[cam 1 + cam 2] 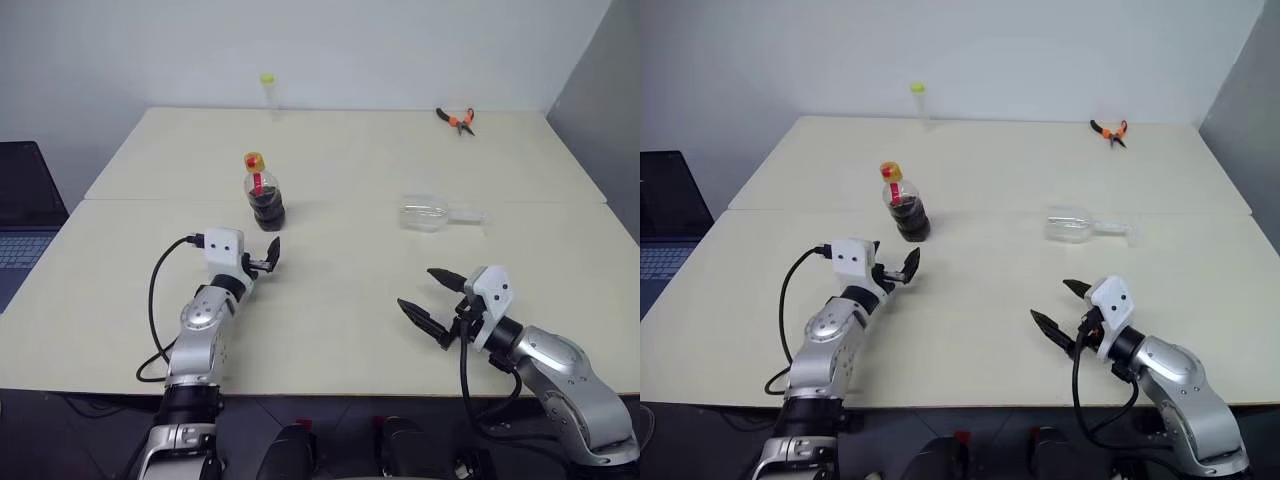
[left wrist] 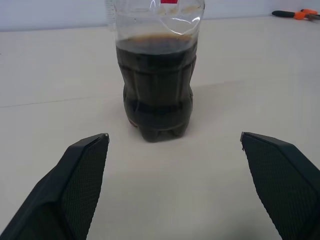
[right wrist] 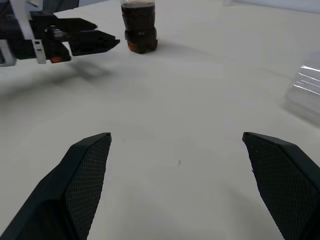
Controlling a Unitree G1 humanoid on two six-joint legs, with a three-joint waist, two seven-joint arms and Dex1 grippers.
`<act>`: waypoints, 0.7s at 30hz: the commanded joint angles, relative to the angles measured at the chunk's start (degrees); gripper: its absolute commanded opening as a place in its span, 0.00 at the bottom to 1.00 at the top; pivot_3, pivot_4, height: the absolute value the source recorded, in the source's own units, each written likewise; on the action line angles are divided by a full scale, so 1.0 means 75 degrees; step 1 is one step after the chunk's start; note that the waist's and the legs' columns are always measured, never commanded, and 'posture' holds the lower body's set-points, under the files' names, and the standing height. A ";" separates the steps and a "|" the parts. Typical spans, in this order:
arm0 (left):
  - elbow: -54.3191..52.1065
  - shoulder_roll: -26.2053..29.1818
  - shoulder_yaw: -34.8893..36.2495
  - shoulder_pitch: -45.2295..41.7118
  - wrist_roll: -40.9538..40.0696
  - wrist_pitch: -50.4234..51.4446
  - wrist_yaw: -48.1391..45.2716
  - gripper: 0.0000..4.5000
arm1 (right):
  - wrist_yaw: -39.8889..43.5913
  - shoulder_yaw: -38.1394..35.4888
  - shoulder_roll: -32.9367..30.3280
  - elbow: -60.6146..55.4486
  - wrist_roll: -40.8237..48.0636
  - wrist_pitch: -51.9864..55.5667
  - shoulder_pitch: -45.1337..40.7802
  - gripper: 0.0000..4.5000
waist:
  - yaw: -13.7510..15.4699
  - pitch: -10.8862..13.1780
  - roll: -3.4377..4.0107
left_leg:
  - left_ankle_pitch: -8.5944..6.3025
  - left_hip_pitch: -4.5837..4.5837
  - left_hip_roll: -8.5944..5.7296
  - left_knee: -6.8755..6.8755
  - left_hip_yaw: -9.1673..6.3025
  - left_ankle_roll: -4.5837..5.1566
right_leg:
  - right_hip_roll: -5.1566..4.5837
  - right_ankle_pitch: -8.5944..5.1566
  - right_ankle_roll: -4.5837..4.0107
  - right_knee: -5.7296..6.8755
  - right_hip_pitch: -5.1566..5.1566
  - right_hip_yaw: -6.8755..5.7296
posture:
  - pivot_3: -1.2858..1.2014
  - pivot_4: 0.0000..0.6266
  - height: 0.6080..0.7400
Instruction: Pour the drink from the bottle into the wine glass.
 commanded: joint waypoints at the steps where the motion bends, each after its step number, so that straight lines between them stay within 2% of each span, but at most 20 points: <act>1: 0.0613 0.0068 0.0171 -0.0608 -0.0062 -0.0259 0.0010 0.99 | -0.0042 -0.0098 0.0060 -0.0446 0.0475 0.0350 -0.0275 1.00 | 0.0004 0.0001 -0.0002 | 0.0000 -0.0001 -0.0001 0.0001 0.0000 0.0000 | 0.0000 0.0000 0.0000 0.0000 0.0000 -0.0002 | 0.52 0.24 1.00; 7: 0.2375 0.0175 0.0209 -0.1872 0.0017 -0.0935 -0.0160 0.99 | -0.0229 -0.0080 0.0157 -0.0429 0.0587 0.0568 -0.0589 1.00 | 0.0018 0.0002 -0.0004 | 0.0000 -0.0008 -0.0010 0.0002 -0.0001 0.0000 | 0.0000 0.0002 0.0000 -0.0003 -0.0002 -0.0009 | 0.52 0.24 1.00; 21: 0.5335 0.0125 0.0431 -0.3704 0.0014 -0.2162 -0.0224 0.99 | -0.0412 -0.0066 0.0252 -0.0503 0.0597 0.0693 -0.0740 1.00 | 0.0009 0.0004 -0.0007 | 0.0001 -0.0029 -0.0017 0.0004 -0.0002 -0.0002 | -0.0002 0.0021 -0.0030 -0.0004 -0.0018 -0.0013 | 0.52 0.24 1.00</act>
